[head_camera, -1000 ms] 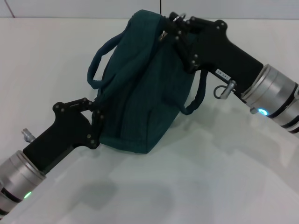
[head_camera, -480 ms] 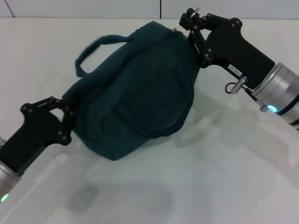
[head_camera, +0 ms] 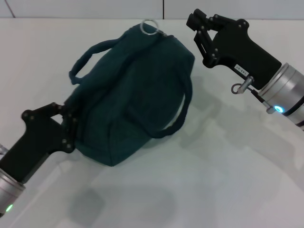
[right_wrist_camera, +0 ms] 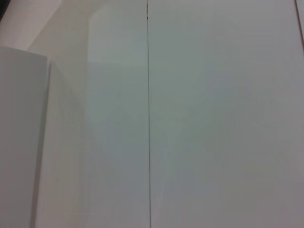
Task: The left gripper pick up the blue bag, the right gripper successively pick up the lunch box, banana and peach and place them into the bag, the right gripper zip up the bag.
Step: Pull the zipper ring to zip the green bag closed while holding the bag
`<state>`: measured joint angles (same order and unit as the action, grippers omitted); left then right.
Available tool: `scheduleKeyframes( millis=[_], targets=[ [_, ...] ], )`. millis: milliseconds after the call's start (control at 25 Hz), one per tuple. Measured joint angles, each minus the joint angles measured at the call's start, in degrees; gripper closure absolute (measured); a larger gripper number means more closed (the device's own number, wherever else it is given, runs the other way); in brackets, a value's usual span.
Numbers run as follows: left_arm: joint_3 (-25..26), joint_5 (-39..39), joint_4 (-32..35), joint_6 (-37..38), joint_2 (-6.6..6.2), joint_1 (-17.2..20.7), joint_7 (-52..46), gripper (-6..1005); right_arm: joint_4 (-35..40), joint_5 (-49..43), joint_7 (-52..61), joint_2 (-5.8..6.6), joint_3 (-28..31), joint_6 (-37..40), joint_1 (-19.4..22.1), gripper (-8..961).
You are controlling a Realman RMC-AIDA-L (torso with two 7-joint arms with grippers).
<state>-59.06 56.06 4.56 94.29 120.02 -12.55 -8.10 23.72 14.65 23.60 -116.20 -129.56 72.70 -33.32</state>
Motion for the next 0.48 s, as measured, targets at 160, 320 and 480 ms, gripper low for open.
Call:
scheduleKeyframes(
  millis=[160,320,480],
  targets=[
    [0.1,0.1,-2.1,1.3,-0.02,-1.8,-2.2,910,-0.3,0.0,0.0,0.00,0.2,0.0,-0.1,872],
    [0.4,-0.9,-2.3,6.0,-0.01,-1.4,-5.4,809,-0.6,0.1,0.0,0.01,0.8,-0.2,0.1,871],
    [0.4,-3.7,-1.4,11.1,-0.44,-0.7,-13.7,689,-0.5,0.1,0.7,0.03,1.9,0.3,0.9,872]
  ],
)
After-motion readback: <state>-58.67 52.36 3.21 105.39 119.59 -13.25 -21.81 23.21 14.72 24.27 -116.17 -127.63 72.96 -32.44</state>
